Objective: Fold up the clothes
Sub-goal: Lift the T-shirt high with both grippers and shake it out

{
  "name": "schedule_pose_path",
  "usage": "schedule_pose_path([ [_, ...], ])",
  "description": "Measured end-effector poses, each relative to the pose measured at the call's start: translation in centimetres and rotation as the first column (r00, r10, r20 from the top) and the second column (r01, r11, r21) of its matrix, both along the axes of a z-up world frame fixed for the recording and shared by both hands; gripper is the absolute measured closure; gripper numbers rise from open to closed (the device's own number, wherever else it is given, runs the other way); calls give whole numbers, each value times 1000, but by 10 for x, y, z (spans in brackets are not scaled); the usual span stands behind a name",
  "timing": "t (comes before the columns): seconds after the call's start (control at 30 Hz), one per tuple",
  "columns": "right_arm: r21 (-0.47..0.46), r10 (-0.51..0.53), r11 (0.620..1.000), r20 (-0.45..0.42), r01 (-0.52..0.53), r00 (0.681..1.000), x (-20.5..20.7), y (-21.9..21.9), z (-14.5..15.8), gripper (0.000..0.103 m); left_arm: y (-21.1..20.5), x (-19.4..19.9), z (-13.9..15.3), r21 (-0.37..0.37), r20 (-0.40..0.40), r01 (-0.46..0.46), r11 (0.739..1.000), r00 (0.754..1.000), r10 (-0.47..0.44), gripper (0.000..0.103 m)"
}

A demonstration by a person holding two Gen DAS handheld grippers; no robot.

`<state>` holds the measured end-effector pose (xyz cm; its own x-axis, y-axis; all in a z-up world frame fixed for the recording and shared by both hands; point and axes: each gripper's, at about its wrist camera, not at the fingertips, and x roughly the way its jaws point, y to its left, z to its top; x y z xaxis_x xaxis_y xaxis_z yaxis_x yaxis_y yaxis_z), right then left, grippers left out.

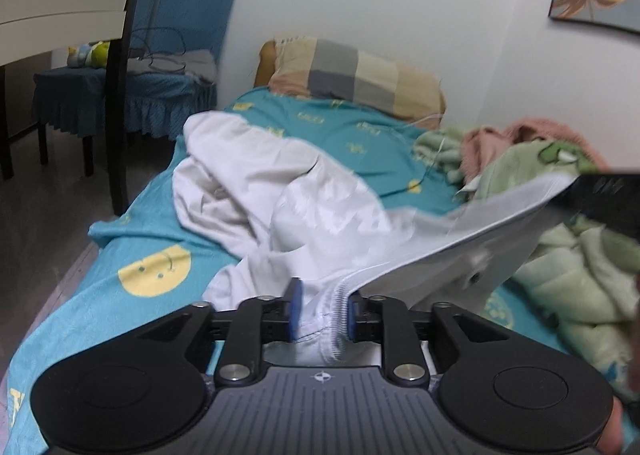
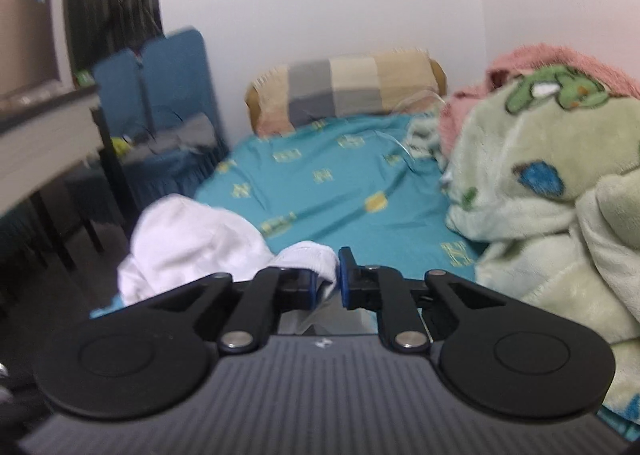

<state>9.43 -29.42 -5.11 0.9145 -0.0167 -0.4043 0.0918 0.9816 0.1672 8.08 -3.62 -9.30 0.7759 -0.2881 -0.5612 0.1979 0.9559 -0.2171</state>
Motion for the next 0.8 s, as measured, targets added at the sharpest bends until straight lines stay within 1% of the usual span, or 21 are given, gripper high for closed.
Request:
schedule_pose_path([
  [0.07, 7, 18, 1000, 12, -18, 1000, -3, 4, 3, 89, -1, 5, -5, 10, -3, -12, 1000, 1000, 12, 67],
  [0.13, 25, 30, 999, 18, -31, 999, -5, 4, 5, 89, -2, 9, -8, 25, -1, -29, 999, 1000, 29, 47],
  [0.2, 41, 39, 998, 25, -40, 999, -6, 3, 6, 89, -5, 13, -12, 49, 8, -40, 998, 999, 40, 40],
  [0.23, 50, 43, 998, 32, -45, 999, -7, 2, 7, 89, -6, 15, -14, 64, 11, -39, 997, 999, 38, 39],
  [0.3, 64, 53, 996, 45, -56, 998, -8, 0, 9, 89, -8, 20, -18, 89, 13, -50, 995, 999, 49, 38],
  [0.37, 66, 58, 996, 47, -61, 997, -9, 1, 9, 89, -5, 21, -18, 77, 23, -72, 994, 997, 71, 38],
  [0.4, 64, 55, 996, 40, -58, 998, -9, 1, 8, 89, -3, 22, -17, 65, 30, -84, 994, 996, 82, 43],
  [0.43, 62, 51, 997, 29, -53, 998, -7, 1, 6, 89, 0, 22, -17, 54, 36, -95, 994, 995, 93, 50],
  [0.47, 60, 46, 997, 19, -47, 999, -6, 1, 4, 89, 2, 22, -16, 43, 43, -106, 993, 994, 104, 54],
  [0.53, 56, 35, 998, -20, -34, 999, -2, 0, -2, 89, 6, 20, -11, 22, 68, -126, 992, 990, 124, 70],
  [0.57, 55, 31, 998, -41, -29, 999, 0, -1, -5, 89, 8, 18, -7, 12, 81, -133, 991, 988, 132, 73],
  [0.6, 47, 29, 999, -63, -26, 998, 2, 0, -9, 89, 9, 17, -5, 0, 91, -139, 990, 986, 139, 82],
  [0.63, 34, 26, 999, -85, -24, 996, 4, 1, -13, 89, 11, 15, -2, -12, 100, -145, 989, 984, 145, 87],
  [0.67, 21, 24, 1000, -107, -22, 994, 5, 2, -17, 88, 12, 14, 1, -23, 110, -150, 988, 982, 152, 87],
  [0.7, -15, 20, 1000, -135, -22, 991, 8, 6, -22, 88, 13, 12, 4, -35, 119, -154, 987, 980, 157, 88],
  [0.8, -113, -1, 993, -249, -28, 969, 18, 17, -45, 88, 17, 8, 11, -68, 139, -163, 984, 975, 171, 90],
])
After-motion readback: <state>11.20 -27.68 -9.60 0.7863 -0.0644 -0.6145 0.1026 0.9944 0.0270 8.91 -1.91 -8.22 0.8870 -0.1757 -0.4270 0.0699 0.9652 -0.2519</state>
